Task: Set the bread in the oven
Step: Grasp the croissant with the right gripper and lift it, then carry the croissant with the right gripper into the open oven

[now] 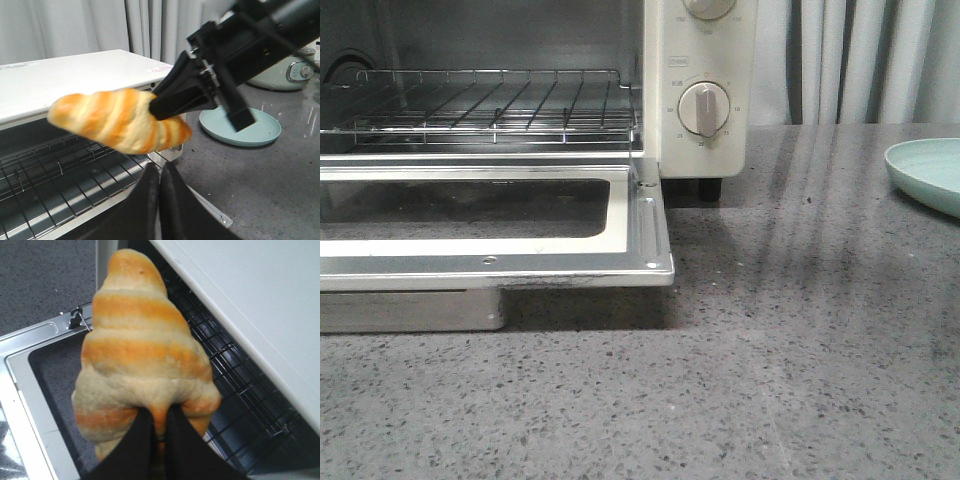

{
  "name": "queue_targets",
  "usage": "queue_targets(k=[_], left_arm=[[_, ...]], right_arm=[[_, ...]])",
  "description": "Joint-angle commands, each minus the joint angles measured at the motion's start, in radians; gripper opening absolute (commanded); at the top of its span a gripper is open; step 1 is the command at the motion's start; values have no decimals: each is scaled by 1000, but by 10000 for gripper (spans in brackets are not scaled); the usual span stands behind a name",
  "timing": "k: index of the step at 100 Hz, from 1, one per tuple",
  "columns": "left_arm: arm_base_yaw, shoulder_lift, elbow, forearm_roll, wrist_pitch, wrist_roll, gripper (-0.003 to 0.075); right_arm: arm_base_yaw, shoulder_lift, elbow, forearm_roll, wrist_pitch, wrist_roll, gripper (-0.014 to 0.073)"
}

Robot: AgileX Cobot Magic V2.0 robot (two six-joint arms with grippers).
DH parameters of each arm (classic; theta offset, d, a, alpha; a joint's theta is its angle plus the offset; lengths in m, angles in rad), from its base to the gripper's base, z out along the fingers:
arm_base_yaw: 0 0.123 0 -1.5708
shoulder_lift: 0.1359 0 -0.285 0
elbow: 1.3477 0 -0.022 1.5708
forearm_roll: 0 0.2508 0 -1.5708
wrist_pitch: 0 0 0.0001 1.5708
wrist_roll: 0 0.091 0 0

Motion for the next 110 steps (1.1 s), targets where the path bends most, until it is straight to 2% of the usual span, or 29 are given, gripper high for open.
queue_targets(k=[1,20,46,84,89,96,110], left_arm=[[2,6,-27,-33,-44,-7,-21],[2,6,-27,-33,-24,-7,-21],[2,6,-27,-33,-21,-7,-21],[2,6,-27,-33,-4,-7,-21],[2,6,-27,-33,-4,-7,-21],[2,6,-27,-33,-4,-7,-21],[2,6,-27,-33,-4,-7,-21]], right_arm=[[1,57,-116,-33,-22,-13,-76],[1,206,-219,-114,-12,-13,-76],[1,314,-245,-283,-10,-13,-76],[1,322,-245,-323,-30,11,-69],[1,322,-245,-330,-34,44,-41],[1,322,-245,-330,-36,64,48],[1,322,-245,-330,-36,91,380]])
